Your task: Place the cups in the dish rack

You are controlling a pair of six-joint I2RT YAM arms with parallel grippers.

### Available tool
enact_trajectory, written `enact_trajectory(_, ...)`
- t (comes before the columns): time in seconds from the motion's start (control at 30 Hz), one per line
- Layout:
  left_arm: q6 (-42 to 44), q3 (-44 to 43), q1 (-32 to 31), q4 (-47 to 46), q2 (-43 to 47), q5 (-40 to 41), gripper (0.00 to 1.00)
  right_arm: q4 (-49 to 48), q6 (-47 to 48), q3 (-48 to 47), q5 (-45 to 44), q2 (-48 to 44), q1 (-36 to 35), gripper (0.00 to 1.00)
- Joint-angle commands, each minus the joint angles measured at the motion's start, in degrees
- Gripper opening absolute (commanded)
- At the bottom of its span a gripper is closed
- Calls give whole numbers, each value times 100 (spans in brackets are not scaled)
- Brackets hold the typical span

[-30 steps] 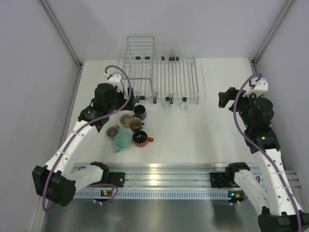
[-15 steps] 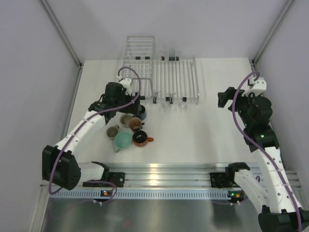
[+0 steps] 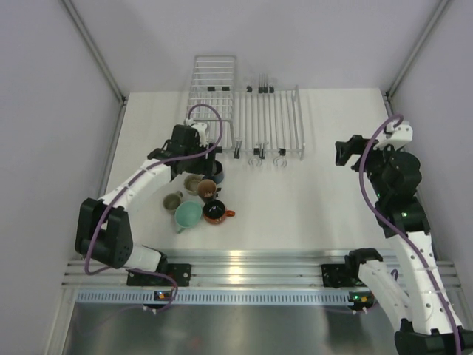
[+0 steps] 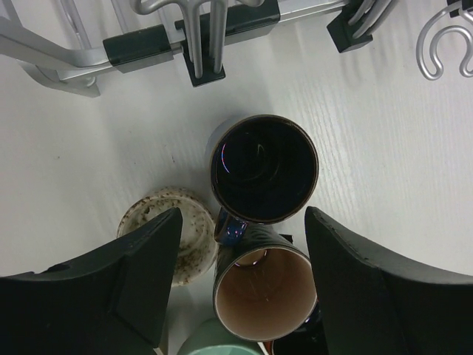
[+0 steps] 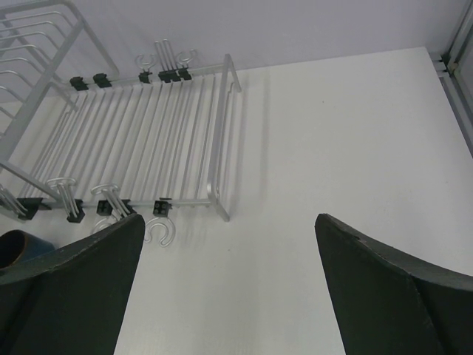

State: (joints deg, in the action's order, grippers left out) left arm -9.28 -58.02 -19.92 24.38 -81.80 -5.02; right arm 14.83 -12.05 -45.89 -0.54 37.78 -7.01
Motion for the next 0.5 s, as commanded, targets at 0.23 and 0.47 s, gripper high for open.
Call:
enact_trajectory(0.23, -250, -271, 15, -399, -222, 361, 65, -94, -25, -87, 220, -139, -64, 99)
enact_trajectory(0.47, -241, -447, 15, -434, -556, 387, 61, -85, -25, -69, 221, -218, -64, 99)
